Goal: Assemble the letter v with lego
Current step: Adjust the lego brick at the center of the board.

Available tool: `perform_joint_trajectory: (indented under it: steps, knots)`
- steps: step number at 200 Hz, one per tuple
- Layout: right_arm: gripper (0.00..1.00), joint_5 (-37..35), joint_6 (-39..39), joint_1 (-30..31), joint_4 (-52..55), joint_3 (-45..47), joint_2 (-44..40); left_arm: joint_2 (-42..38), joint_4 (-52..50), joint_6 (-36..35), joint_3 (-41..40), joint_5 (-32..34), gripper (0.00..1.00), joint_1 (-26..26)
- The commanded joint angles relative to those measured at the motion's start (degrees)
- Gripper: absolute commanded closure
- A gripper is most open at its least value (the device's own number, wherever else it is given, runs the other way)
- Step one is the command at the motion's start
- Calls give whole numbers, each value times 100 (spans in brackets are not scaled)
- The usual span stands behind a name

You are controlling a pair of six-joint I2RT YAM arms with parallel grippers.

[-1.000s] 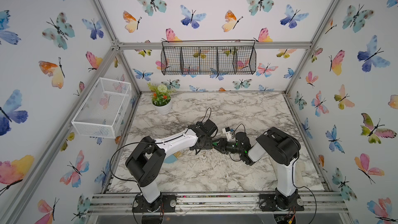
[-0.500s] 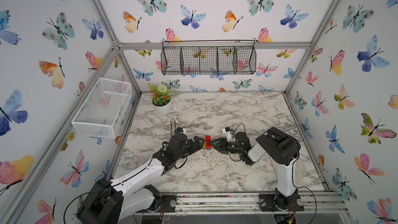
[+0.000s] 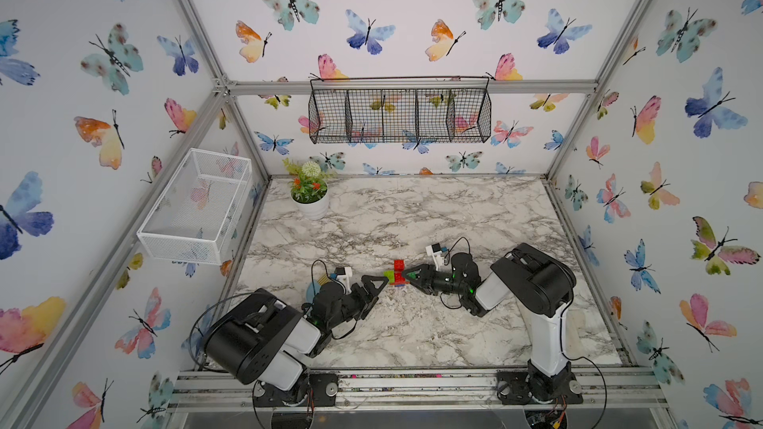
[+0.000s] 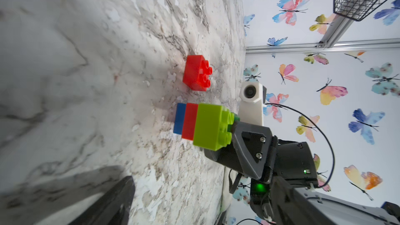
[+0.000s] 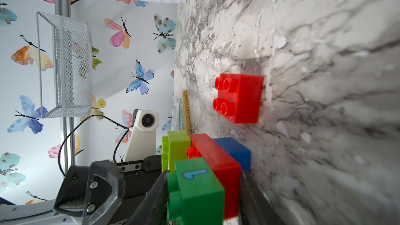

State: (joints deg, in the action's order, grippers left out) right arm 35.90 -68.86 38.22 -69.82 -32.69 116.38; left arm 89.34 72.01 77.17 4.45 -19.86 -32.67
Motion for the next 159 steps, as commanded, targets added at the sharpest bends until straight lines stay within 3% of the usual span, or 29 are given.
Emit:
perform_joint_trajectory:
  steps: [1, 18, 35, 159]
  knots:
    - [67, -189, 30, 28, 326, 130, 173, 738, 2075, 446, -25, -335, 1, 57]
    - [67, -213, 51, 30, 352, 123, 164, 1401, 2752, 623, 63, -459, 5, 32]
    - [67, -206, 47, 28, 340, 113, 181, 1727, 2756, 633, 202, -477, 12, 8]
    - [67, -200, 45, 28, 232, 131, 255, 2138, 2792, 584, 598, -296, 27, 30]
